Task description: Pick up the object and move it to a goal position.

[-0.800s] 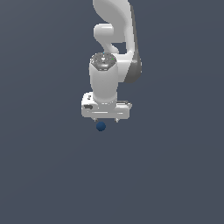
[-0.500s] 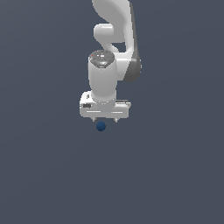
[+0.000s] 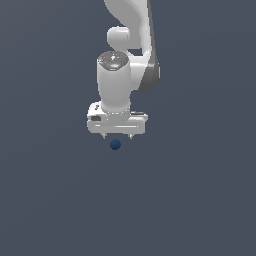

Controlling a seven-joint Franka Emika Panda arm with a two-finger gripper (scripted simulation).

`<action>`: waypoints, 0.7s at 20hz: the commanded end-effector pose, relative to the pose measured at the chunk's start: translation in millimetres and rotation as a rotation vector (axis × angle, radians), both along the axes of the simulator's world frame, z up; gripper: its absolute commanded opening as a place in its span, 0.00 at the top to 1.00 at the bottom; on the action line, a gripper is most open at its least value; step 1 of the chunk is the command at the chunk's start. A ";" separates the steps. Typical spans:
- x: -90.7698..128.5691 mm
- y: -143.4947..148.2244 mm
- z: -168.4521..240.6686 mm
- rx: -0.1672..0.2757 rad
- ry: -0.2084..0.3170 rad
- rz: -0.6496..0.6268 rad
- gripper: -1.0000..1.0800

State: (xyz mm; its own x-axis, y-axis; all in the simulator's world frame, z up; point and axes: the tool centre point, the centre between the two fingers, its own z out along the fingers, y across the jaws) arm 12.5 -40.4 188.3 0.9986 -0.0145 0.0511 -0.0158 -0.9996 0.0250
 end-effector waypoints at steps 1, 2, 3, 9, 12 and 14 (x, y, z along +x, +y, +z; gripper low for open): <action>-0.2 -0.2 -0.5 0.000 0.000 0.004 0.04; -0.5 -0.5 -1.2 -0.001 0.000 0.008 0.04; -0.9 -0.8 -2.1 -0.001 0.001 0.014 0.04; -5.1 -3.7 -12.0 -0.003 0.007 0.072 0.04; -8.6 -6.0 -19.4 -0.004 0.012 0.117 0.04; -11.4 -7.7 -25.4 -0.005 0.016 0.153 0.04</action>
State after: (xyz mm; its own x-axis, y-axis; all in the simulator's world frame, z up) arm 3.3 -46.8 167.3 0.9930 0.1122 0.0381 0.1111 -0.9934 0.0289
